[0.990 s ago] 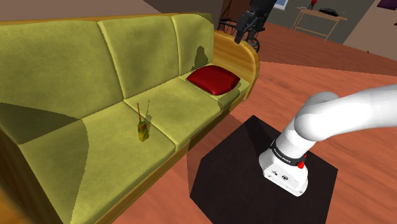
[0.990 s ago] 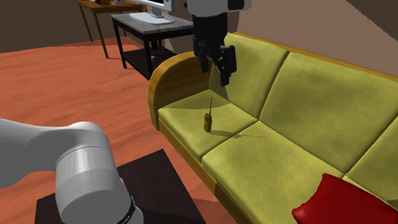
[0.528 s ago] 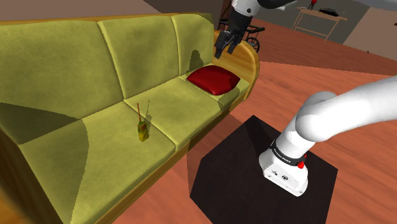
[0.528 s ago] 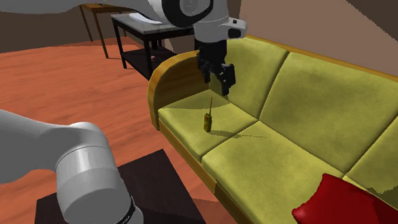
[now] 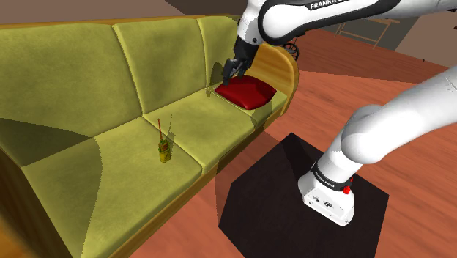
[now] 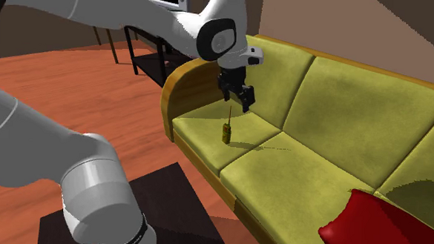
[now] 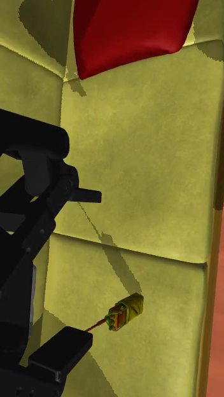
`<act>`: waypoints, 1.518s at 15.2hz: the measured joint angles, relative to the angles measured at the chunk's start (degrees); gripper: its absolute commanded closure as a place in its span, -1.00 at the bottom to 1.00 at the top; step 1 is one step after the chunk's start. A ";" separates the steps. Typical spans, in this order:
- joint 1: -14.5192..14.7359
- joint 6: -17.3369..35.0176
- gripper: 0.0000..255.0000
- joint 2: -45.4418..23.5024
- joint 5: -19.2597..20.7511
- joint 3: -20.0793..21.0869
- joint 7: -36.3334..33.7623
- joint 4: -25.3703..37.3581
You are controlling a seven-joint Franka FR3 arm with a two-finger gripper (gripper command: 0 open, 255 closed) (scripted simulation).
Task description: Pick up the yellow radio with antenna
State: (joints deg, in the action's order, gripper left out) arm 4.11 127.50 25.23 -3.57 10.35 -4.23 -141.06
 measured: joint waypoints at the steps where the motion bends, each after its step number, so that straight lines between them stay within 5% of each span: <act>1: 0.22 1.61 -1.00 -1.60 0.05 0.52 -0.18 0.12; 10: 1.37 16.40 -1.00 -18.84 4.04 5.51 -3.92 3.36; 15: 2.30 22.30 -1.00 -29.57 9.92 6.90 -7.84 8.16; 23: 8.03 28.86 -1.00 -46.83 20.90 4.73 -15.22 18.57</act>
State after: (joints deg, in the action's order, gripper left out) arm 12.14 156.36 -21.59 17.33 15.08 -19.45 -122.49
